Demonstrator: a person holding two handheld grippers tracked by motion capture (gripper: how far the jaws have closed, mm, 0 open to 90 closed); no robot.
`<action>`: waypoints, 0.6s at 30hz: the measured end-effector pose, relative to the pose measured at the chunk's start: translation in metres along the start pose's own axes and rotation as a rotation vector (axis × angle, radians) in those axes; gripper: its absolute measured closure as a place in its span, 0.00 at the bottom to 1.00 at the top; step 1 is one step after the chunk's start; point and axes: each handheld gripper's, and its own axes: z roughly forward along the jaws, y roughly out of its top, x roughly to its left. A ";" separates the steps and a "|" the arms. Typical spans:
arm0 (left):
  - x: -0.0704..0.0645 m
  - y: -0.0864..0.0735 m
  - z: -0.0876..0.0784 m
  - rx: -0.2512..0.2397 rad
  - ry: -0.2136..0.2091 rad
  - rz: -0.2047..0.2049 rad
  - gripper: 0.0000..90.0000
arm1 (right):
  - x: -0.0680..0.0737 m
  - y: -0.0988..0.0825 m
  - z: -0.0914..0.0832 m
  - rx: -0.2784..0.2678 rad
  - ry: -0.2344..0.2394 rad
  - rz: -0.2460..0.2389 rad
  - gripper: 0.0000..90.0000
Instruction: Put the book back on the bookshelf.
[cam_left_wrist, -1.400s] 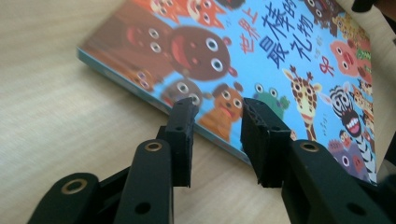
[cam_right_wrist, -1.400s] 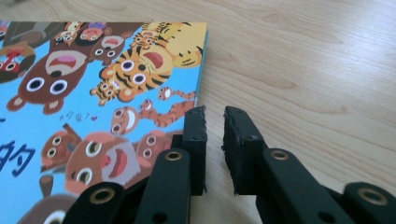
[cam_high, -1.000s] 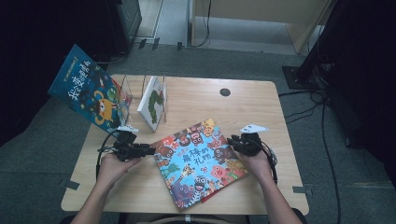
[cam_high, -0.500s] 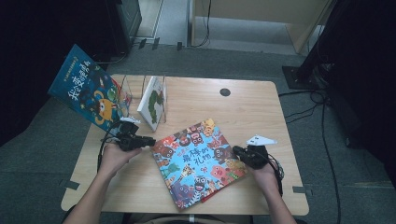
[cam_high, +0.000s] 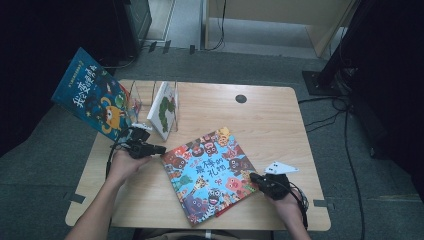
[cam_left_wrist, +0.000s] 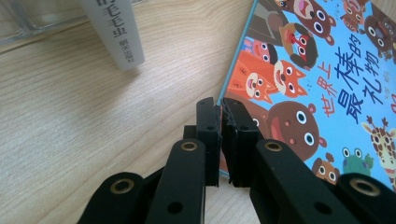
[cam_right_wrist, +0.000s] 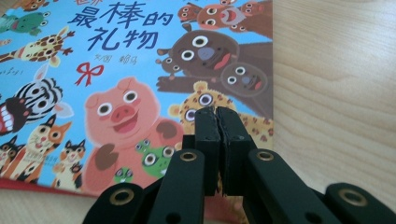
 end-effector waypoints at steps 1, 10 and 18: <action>0.000 0.001 0.001 0.008 -0.004 0.006 0.96 | 0.001 -0.002 -0.001 -0.001 -0.003 0.001 0.98; -0.002 0.003 0.005 0.013 -0.023 0.012 0.96 | 0.003 -0.018 -0.018 -0.003 -0.005 0.053 1.00; -0.004 0.004 0.008 0.014 -0.037 0.016 0.95 | 0.005 -0.029 -0.027 0.051 -0.014 0.052 1.00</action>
